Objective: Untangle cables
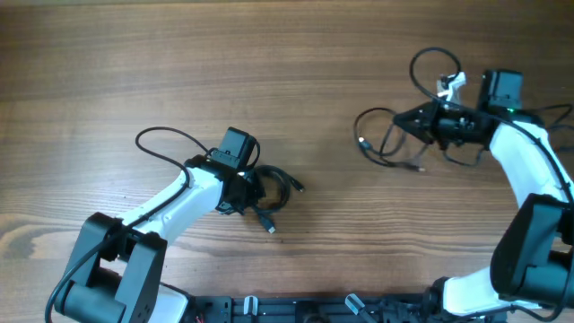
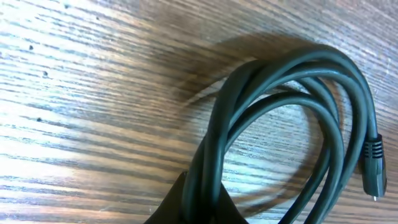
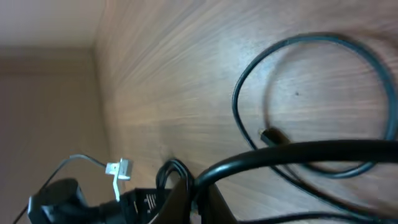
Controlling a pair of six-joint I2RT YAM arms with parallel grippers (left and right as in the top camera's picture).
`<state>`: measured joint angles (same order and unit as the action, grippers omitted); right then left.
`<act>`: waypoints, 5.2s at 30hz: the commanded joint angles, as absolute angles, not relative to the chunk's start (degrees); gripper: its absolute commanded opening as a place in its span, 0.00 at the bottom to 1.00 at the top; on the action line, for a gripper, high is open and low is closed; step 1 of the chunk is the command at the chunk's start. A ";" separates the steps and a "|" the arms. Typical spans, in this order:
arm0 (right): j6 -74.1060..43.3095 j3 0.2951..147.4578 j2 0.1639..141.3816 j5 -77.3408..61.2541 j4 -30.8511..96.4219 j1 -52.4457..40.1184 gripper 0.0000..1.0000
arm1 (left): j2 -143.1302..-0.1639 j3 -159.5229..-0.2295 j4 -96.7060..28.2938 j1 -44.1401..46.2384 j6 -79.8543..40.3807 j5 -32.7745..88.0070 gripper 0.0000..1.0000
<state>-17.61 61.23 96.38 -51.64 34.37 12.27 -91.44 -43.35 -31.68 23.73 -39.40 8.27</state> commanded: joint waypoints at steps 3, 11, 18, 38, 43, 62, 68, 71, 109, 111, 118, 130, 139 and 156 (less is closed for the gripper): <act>-11.84 61.39 94.72 -44.16 40.58 10.70 0.04 | -92.49 -42.22 -28.53 23.64 -40.56 6.04 0.09; -11.75 61.39 94.72 -32.29 43.86 8.01 0.95 | -92.49 -42.22 -20.56 23.64 -40.56 17.17 0.21; -9.52 61.39 94.96 -28.62 42.19 -5.72 0.88 | -92.49 -42.22 -18.79 23.62 -40.36 17.56 0.22; -16.60 61.41 110.28 6.59 38.70 8.64 1.00 | -92.49 -42.22 -18.65 23.64 -40.34 17.32 0.69; -16.21 62.96 109.97 -4.05 37.95 16.91 0.99 | -92.49 -42.22 -18.61 23.64 -40.29 17.32 0.58; -13.15 70.81 90.41 -29.45 48.99 -15.22 1.00 | -90.65 -46.52 -33.17 13.85 -29.19 21.61 0.85; -16.88 70.78 93.17 -27.03 44.58 -22.31 1.00 | -90.65 -46.52 -32.34 14.02 -26.57 19.88 0.06; -8.38 70.78 93.45 -35.46 44.16 -21.87 1.00 | -90.65 -46.52 -27.94 14.02 -13.76 27.00 0.04; 0.73 70.76 93.45 -51.68 49.56 -23.83 0.43 | -90.65 -46.52 -27.97 -0.91 17.54 78.65 0.09; -0.16 70.76 93.45 -51.29 47.64 -23.83 0.36 | -90.65 -46.52 -27.99 -0.91 17.54 78.65 0.09; -1.72 70.76 93.45 -38.98 39.92 -23.75 0.04 | -90.65 -46.52 -27.99 -0.91 17.54 77.95 0.17; -13.91 70.76 93.45 -32.58 34.79 -16.86 0.04 | -90.72 -46.52 -25.06 -0.84 -18.94 27.64 0.09; -15.81 70.76 93.45 -58.19 34.52 -17.06 0.04 | -90.76 -46.52 -20.67 4.01 -9.72 45.21 0.62; -18.46 70.76 93.45 -61.63 34.33 -19.88 0.04 | -90.76 -46.52 -17.10 8.47 -9.41 44.88 0.64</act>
<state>-18.20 70.63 92.79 -59.57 34.61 -19.38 -91.50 -46.00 -17.52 8.32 -10.55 44.05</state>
